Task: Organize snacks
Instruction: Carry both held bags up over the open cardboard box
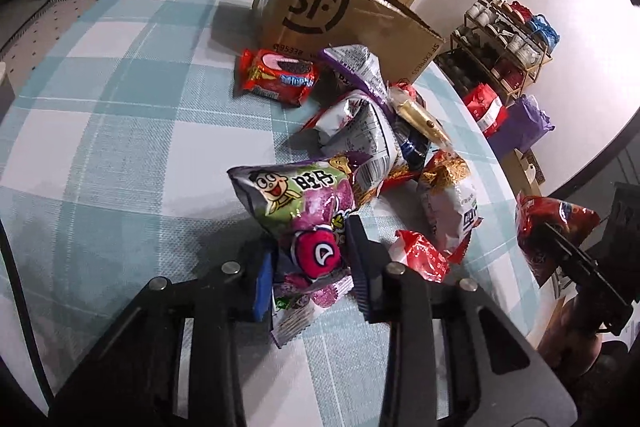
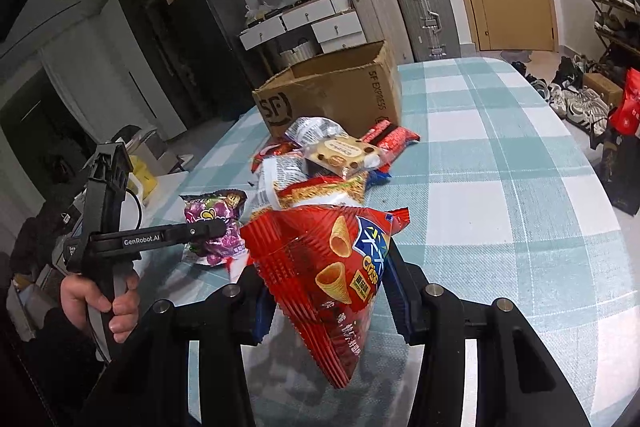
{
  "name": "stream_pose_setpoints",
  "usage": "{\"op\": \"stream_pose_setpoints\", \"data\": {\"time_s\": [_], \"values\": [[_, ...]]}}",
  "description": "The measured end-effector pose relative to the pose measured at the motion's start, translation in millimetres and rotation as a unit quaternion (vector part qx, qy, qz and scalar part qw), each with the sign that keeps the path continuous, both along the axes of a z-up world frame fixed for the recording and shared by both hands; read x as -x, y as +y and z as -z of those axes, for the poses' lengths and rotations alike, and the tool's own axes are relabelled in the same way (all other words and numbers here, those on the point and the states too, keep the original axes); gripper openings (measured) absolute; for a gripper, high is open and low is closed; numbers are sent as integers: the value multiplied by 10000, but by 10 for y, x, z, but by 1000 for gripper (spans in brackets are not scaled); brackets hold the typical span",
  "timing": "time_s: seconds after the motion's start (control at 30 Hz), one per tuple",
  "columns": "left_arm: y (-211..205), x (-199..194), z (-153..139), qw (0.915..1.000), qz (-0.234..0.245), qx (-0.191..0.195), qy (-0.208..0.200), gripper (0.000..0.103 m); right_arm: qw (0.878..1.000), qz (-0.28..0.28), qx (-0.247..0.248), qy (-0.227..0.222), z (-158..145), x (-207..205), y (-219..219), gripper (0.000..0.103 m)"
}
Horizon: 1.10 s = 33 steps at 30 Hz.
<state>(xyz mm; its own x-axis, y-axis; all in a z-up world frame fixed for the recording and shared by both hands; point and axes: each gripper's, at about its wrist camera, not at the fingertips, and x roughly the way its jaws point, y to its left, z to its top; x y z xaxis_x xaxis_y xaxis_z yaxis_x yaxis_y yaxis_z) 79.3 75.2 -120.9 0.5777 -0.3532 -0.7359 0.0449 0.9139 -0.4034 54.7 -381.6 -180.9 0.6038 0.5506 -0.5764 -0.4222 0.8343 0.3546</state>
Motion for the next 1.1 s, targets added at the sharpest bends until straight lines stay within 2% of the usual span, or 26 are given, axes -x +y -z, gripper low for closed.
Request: {"op": "stream_pose_setpoints", "data": {"time_s": [0.2,0.57,0.77,1.1], "values": [[1,161,-210,9993,99,-205,-298,29,9998,-127,35,-160,-144,45,134,47],[118,283,-635,9968,119,-264,-746,29,9986,-342,-75,-389,-410,14,331,47],[85,163,-876,9947,258,-370,-920,29,9970,-469,-153,-601,-627,-99,407,47],[3,-278,-1323,9913,467,-485,-1129,29,9933,-563,-156,-1002,-1043,-438,485,47]]}}
